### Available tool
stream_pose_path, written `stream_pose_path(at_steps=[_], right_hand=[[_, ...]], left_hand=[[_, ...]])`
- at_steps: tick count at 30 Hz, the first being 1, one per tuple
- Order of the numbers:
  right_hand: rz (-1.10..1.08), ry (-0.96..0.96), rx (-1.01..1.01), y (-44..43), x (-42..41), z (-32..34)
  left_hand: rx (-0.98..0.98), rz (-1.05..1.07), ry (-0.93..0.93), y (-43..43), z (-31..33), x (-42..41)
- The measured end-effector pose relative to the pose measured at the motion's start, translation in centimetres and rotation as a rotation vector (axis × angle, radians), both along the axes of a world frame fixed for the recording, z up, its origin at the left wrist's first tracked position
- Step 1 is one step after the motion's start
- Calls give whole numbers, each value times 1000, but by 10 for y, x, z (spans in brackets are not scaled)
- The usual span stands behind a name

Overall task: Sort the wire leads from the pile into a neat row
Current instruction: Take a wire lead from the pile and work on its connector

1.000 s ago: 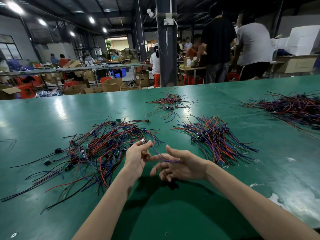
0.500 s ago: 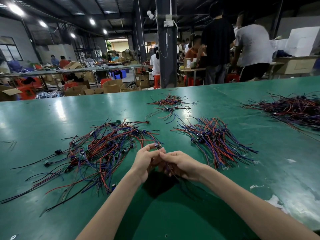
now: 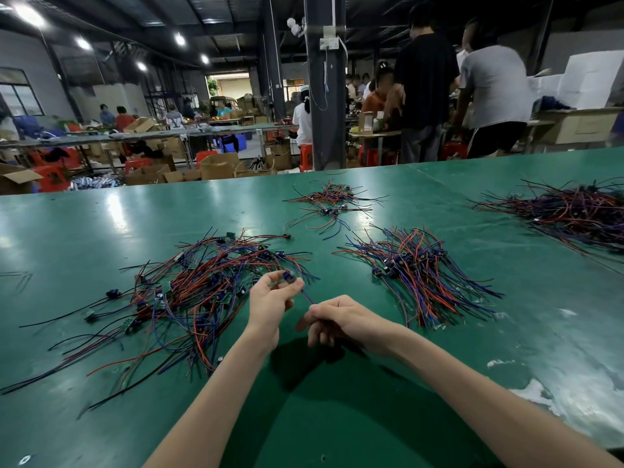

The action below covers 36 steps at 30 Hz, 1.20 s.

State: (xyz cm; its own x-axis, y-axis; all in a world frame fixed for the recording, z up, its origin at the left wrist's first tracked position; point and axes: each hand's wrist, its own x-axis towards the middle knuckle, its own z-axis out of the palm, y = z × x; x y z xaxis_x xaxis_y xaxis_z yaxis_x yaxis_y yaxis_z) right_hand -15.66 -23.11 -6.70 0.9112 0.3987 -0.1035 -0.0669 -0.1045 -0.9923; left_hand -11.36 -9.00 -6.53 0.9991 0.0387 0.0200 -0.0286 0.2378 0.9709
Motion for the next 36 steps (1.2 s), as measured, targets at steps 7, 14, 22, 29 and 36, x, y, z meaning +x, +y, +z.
stream_pose_path(at_steps=[7, 14, 22, 29, 36], right_hand=[[36, 23, 14, 2, -2, 0], [13, 48, -10, 0, 0, 0], [-84, 49, -101, 2, 1, 2], [2, 68, -135, -2, -2, 7], [-34, 108, -234, -7, -1, 10]], left_hand=[[0, 101, 1, 7, -1, 6], [18, 128, -21, 7, -3, 7], [20, 162, -43, 8, -5, 10], [-24, 258, -1, 17, -5, 17], [24, 254, -52, 15, -4, 15]])
